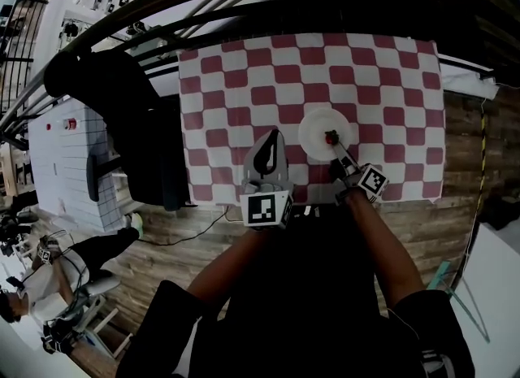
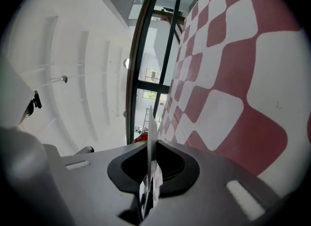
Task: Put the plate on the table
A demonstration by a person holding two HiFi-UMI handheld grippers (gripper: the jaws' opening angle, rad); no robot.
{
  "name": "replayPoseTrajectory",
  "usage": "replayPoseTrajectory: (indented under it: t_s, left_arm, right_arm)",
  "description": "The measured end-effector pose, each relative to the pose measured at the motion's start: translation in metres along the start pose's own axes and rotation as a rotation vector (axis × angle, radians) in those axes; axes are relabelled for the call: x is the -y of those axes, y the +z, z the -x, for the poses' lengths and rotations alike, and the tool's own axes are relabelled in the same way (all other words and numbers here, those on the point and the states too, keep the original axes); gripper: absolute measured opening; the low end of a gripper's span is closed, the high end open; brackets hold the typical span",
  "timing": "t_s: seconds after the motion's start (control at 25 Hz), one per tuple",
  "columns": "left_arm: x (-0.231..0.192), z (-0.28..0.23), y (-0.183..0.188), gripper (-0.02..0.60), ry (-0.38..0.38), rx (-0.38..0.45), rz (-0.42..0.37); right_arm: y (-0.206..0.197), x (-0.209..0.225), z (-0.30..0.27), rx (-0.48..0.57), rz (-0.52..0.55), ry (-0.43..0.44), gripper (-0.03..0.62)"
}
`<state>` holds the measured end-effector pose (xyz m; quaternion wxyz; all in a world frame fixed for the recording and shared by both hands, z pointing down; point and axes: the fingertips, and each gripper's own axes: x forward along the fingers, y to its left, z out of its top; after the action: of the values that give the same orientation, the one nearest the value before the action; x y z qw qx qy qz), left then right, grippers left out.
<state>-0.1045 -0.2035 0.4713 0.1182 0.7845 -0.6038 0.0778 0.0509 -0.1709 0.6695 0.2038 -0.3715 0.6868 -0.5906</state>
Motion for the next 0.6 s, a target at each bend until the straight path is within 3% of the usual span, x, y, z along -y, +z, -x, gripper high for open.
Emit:
replayPoseTrajectory:
  t_s: [0.12, 0.24, 0.44, 0.6]
  left_arm:
    - [0.005, 0.000, -0.001, 0.009, -0.006, -0.014, -0.014]
    - [0.011, -0.001, -0.004, 0.009, -0.031, -0.015, -0.016]
    - [0.015, 0.001, -0.005, 0.009, -0.039, -0.014, -0.008]
    - [0.008, 0.002, -0.005, 0.009, -0.029, -0.012, -0.021]
  right_arm:
    - [-0.004, 0.009, -0.004, -0.021, 0.013, 0.000, 0.018]
    - [-0.014, 0.021, -0.006, -0.020, -0.056, -0.026, 0.018]
    - [-0.027, 0.047, 0.002, -0.022, -0.120, -0.167, 0.018]
    - [-0.033, 0.047, -0.008, -0.015, -0.145, -0.140, 0.018]
